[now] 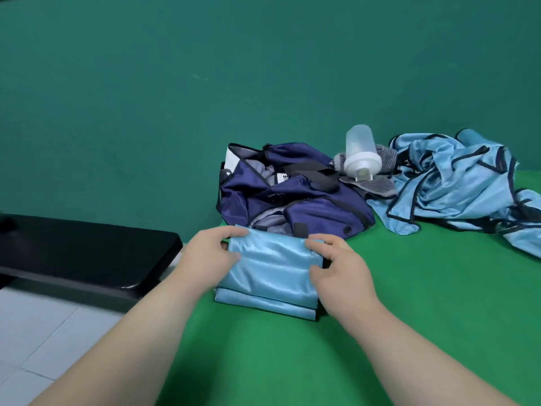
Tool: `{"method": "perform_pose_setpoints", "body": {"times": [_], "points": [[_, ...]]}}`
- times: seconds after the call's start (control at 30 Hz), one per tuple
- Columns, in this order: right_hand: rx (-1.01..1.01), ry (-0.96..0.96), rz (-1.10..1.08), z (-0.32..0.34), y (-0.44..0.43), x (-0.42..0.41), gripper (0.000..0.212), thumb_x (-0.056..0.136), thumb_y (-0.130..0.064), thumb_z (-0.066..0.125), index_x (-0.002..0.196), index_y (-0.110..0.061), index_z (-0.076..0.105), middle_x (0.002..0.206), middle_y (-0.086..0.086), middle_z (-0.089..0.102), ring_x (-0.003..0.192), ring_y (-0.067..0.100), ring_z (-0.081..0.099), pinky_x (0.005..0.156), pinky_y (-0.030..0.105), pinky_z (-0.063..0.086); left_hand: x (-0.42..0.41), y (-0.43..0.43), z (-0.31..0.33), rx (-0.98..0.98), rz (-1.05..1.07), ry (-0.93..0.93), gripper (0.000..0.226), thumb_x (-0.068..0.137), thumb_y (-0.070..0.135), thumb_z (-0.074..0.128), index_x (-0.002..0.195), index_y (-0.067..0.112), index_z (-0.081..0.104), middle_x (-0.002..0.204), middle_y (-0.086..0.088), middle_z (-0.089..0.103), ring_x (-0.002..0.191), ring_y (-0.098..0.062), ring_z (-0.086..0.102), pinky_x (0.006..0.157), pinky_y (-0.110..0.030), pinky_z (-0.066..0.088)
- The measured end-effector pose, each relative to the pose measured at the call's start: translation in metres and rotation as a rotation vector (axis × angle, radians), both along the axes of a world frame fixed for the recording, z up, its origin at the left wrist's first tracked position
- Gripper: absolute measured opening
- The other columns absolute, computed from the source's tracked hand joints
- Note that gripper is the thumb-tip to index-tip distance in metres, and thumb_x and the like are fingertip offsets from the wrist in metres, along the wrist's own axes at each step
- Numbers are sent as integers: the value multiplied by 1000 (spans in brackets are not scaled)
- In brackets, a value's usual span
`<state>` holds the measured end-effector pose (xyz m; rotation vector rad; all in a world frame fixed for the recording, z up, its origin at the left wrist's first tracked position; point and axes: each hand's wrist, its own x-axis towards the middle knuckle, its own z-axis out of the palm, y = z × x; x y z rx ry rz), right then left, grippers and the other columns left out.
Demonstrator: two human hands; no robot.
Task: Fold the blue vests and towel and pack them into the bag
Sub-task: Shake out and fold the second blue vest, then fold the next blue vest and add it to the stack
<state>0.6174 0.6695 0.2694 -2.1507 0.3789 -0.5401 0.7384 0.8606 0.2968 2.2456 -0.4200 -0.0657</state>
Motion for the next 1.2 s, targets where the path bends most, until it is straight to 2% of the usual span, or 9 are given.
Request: {"method": "perform_pose_setpoints", "body": {"times": [0.1, 0.17, 0.23, 0.27, 0.37, 0.5, 0.7, 0.97, 1.2], "points": [[-36, 66, 33, -3, 1, 4, 51, 82, 6, 55, 127, -15, 67, 135, -10, 53, 105, -2, 51, 84, -4, 27, 3, 0, -5, 126, -23, 26, 49, 81, 4, 60, 108, 44, 69, 71, -9, 69, 44, -14, 39, 47, -24, 35], [-103, 129, 49, -11, 3, 2, 51, 85, 0, 55, 132, -18, 64, 142, -7, 48, 121, 8, 45, 97, 7, 26, 0, 0, -11, 176, -41, 50, 50, 83, 4, 58, 113, 43, 67, 80, -4, 68, 50, -11, 46, 50, -22, 40], [-151, 145, 23, -14, 2, 1, 50, 86, -8, 57, 132, -26, 63, 144, -7, 44, 127, 14, 35, 106, 16, 23, -3, 1, -16, 213, -44, -23, 50, 85, 6, 60, 117, 44, 65, 113, 5, 62, 96, -10, 58, 78, -22, 48], [-157, 156, 13, -14, 1, 0, 49, 86, -12, 58, 131, -32, 63, 147, -6, 40, 129, 15, 32, 111, 21, 22, -5, 2, -16, 235, -34, -63, 51, 86, 6, 59, 119, 44, 64, 131, 7, 53, 119, -14, 47, 93, -27, 45], [-94, 150, 46, -9, -3, -5, 49, 89, -18, 61, 133, -42, 58, 158, -7, 24, 141, 13, 19, 117, 28, 15, -22, -1, -10, 244, -14, -109, 55, 86, 3, 54, 127, 40, 60, 157, 4, 26, 141, -12, 14, 113, -28, 27], [89, 21, 75, -1, -11, -22, 52, 94, -17, 62, 137, -44, 53, 162, -15, 17, 145, 0, 10, 111, 20, 13, -63, -18, -6, 168, -73, -251, 46, 88, 13, 59, 129, 35, 59, 161, 7, 14, 143, -1, 1, 117, -28, 12], [19, 1, 2, 0, -51, -59, 50, 90, -12, 66, 131, -40, 58, 155, -10, 31, 144, 6, 22, 115, 22, 17, -118, -73, -18, 52, -247, -369, 38, 87, 27, 60, 123, 39, 59, 161, 12, 13, 147, -3, -4, 122, -31, 5], [8, 58, -193, 4, -149, -129, 39, 89, -11, 66, 113, -42, 63, 142, -13, 41, 136, 11, 38, 115, 34, 30, -159, -167, -33, 22, -422, -360, 36, 90, 30, 60, 124, 42, 55, 162, 10, 9, 146, -3, -12, 120, -26, -3], [-87, 102, -362, 6, -243, -190, 38, 89, -11, 66, 117, -36, 64, 144, -13, 42, 139, 6, 32, 114, 24, 24, -187, -261, -45, -24, -521, -271, 36, 90, 27, 61, 124, 39, 57, 162, 7, 14, 147, -6, -3, 120, -29, 2]]}}
